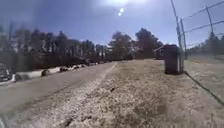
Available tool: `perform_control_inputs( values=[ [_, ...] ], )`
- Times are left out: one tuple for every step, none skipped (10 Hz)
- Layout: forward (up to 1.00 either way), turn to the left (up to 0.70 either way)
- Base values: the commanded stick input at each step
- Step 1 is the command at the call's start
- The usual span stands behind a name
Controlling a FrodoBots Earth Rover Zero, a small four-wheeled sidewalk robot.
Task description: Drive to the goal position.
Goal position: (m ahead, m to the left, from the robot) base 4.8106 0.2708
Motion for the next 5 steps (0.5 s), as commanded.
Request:
perform_control_inputs(
  values=[
    [0.7, 0.03],
    [0.7, 0.03],
    [0.7, 0.02],
    [0.7, -0.25],
    [0.7, -0.24]
  ],
)
